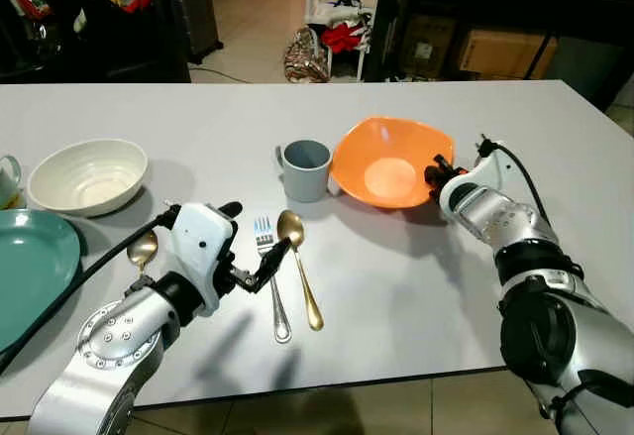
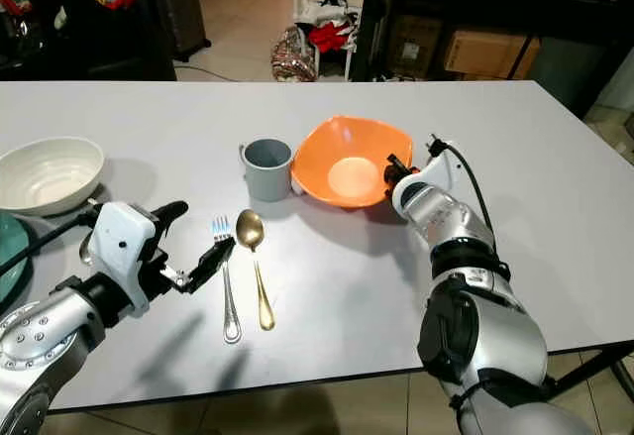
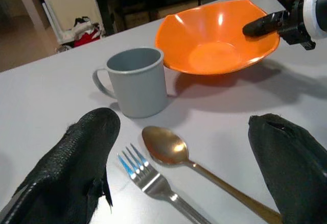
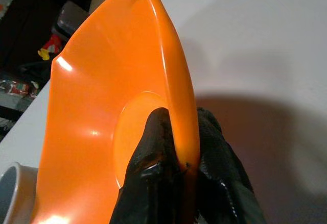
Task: Setting the table
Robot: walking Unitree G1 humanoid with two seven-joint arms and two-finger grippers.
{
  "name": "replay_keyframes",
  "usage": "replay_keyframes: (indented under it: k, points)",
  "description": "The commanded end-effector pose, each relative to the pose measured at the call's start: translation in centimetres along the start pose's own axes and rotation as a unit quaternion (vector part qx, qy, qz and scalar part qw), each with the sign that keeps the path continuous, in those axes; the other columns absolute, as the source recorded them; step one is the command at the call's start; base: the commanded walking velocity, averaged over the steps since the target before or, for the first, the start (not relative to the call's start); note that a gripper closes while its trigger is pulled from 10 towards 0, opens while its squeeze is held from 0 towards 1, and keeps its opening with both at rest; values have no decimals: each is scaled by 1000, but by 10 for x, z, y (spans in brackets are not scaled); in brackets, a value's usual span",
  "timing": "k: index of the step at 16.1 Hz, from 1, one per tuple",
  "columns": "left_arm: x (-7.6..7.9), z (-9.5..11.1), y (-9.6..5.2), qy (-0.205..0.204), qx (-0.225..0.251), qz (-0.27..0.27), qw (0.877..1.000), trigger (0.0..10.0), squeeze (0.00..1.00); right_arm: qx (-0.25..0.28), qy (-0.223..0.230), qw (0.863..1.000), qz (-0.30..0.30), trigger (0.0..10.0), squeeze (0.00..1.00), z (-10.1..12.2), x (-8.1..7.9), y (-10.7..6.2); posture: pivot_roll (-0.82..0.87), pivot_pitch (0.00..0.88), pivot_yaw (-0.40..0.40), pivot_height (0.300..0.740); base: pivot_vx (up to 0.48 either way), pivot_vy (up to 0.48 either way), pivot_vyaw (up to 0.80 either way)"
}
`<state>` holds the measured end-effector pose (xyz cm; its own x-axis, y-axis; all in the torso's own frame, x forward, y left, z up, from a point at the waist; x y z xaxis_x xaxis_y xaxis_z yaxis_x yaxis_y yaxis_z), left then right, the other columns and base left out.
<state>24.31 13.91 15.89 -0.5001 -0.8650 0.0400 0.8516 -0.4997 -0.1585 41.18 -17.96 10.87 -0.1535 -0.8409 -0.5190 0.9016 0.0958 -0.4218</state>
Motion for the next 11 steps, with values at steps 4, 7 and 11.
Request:
replay_keyframes:
  k: [4, 7, 11]
  points:
    - [2, 0, -4, 11, -7, -2, 1000, 10000, 0, 19, 19, 1000, -8, 10000, 0, 7, 1, 2, 100, 0, -35, 740, 0, 0, 0]
    - [2, 1, -5, 17, -9, -2, 1000, 10000, 0, 15, 25, 1000, -9, 10000, 0, 4, 1, 3, 109, 0, -36, 740, 0, 0, 0]
    - [1, 1, -5, 22, -10, 0, 1000, 10000, 0, 13, 50, 999, -6, 10000, 1000, 2, 4, 2, 115, 0, -35, 740, 0, 0, 0]
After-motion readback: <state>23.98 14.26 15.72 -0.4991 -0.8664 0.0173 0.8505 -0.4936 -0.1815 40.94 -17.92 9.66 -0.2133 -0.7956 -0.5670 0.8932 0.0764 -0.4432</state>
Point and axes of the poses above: a point about 5 cm out from each wrist's last joint towards the gripper, its own y axis pointing out of the wrist towards the gripper, its own z axis along the axis of the wrist's last joint, x = y × z, the point moved 3 cm from there along y, pointing out of the wrist towards the gripper, and after that the axes turned 12 degrees about -y, right-handed, at the moved point
